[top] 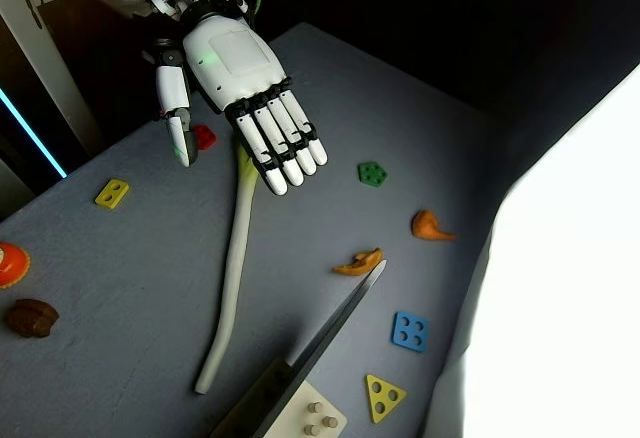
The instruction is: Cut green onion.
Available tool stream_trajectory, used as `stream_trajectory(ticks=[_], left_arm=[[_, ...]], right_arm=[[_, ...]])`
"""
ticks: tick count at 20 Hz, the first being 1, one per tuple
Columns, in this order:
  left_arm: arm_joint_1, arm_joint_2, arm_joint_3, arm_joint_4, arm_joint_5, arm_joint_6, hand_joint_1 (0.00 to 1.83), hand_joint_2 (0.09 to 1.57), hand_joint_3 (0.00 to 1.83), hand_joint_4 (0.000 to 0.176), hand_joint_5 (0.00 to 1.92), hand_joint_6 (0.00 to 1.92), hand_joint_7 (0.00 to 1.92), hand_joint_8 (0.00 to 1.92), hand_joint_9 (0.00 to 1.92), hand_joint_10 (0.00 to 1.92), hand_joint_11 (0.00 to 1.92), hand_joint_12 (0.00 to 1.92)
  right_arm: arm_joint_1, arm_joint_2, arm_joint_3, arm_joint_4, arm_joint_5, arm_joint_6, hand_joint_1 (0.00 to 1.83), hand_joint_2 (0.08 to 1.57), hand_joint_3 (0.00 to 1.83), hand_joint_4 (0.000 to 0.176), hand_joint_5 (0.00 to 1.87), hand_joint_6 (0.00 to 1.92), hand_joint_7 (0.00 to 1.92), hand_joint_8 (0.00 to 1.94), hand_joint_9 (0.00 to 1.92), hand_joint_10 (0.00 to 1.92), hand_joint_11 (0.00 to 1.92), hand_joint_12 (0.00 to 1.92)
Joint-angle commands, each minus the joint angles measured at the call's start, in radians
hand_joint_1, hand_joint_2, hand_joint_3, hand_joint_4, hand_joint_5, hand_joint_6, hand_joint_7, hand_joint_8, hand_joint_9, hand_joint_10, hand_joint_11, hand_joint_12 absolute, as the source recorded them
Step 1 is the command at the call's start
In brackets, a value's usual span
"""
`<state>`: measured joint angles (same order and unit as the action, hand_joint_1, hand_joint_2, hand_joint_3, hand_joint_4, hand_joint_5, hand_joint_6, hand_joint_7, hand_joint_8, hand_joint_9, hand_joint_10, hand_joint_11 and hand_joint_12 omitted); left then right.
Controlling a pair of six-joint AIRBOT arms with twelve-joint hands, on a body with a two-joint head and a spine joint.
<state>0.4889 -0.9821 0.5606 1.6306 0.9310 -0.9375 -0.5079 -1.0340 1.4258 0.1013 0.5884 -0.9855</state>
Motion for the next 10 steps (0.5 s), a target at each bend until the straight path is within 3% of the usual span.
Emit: stream_trajectory(ticks=[1, 7, 10], left_arm=[[-0.015, -0.002, -0.003, 0.081, 0.036, 0.008, 0.1, 1.26, 0.0, 0.0, 0.09, 0.0, 0.06, 0.0, 0.01, 0.0, 0.0, 0.0], [-0.019, -0.006, -0.018, 0.067, 0.036, 0.022, 0.13, 1.26, 0.0, 0.0, 0.1, 0.0, 0.1, 0.01, 0.07, 0.02, 0.0, 0.0], [-0.023, -0.004, -0.024, 0.052, 0.036, 0.026, 0.14, 1.25, 0.0, 0.0, 0.09, 0.0, 0.09, 0.0, 0.06, 0.01, 0.0, 0.0]], right_arm=[[0.02, 0.034, -0.022, 0.014, 0.116, -0.013, 1.05, 0.89, 0.0, 0.039, 0.0, 0.0, 0.0, 0.0, 0.0, 0.0, 0.0, 0.0], [0.04, 0.161, -0.215, 0.014, 0.094, -0.065, 1.03, 0.92, 0.01, 0.059, 0.0, 0.0, 0.0, 0.0, 0.0, 0.0, 0.0, 0.0], [0.038, 0.221, -0.297, 0.014, 0.099, -0.072, 1.04, 0.9, 0.0, 0.048, 0.0, 0.0, 0.0, 0.0, 0.0, 0.0, 0.0, 0.0]])
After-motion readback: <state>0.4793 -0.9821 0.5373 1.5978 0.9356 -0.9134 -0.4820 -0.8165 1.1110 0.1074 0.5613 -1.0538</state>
